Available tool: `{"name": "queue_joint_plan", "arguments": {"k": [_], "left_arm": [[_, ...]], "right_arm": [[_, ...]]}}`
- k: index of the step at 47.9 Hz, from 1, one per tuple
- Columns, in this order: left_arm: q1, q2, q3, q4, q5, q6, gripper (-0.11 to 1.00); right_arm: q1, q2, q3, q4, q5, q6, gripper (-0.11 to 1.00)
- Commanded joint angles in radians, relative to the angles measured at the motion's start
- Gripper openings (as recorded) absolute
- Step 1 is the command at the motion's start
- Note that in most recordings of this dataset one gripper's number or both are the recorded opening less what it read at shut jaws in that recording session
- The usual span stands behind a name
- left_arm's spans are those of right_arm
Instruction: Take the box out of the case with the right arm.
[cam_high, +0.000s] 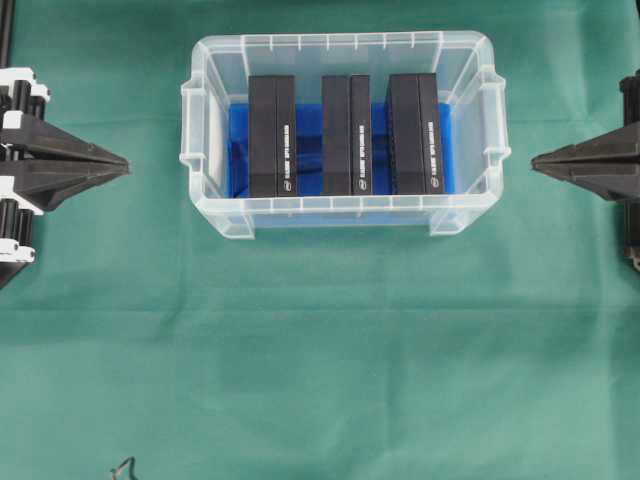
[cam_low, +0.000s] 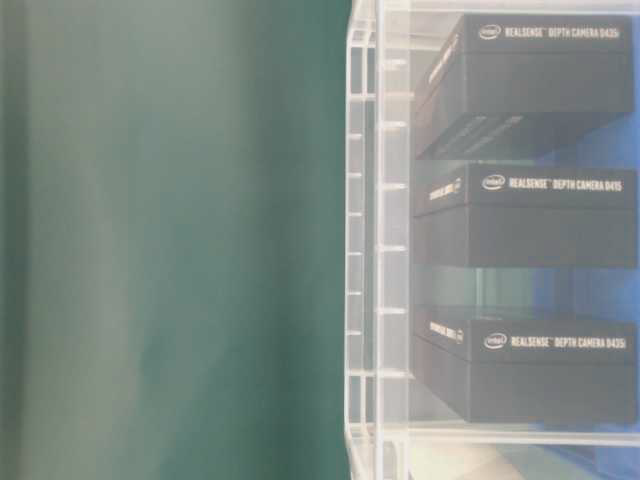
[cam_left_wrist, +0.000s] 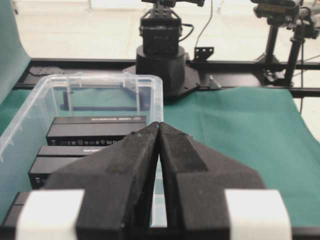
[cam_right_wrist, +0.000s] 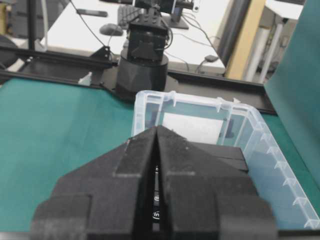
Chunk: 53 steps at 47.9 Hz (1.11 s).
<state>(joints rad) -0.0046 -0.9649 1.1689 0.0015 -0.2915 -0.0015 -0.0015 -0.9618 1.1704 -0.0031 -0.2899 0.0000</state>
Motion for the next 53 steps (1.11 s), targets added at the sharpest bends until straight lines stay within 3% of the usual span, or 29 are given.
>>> {"name": "queue_joint_plan", "arguments": {"k": [1, 12, 20, 35, 45, 53], "left_arm": [[0.003, 0.008, -0.023, 0.032, 0.014, 0.003, 0.0], [0.003, -0.008, -0.049, 0.032, 0.078, -0.006, 0.0], [0.003, -0.035, -0.135, 0.032, 0.127, -0.014, 0.0], [0.008, -0.026, -0.394, 0.032, 0.491, -0.006, 0.0], [0.014, -0.021, -0.416, 0.032, 0.624, -0.017, 0.0], [0.006, 0.015, -0.476, 0.032, 0.888, -0.044, 0.0]], "right_arm": [[-0.006, 0.014, -0.014, 0.002, 0.0, 0.002, 0.0], [-0.005, 0.04, -0.086, 0.005, 0.141, 0.035, 0.0], [-0.005, 0.038, -0.202, 0.005, 0.233, 0.077, 0.0], [-0.021, 0.067, -0.456, 0.003, 0.54, 0.133, 0.0], [-0.026, 0.083, -0.5, 0.003, 0.695, 0.146, 0.0], [-0.029, 0.097, -0.545, 0.0, 0.923, 0.193, 0.0]]}}
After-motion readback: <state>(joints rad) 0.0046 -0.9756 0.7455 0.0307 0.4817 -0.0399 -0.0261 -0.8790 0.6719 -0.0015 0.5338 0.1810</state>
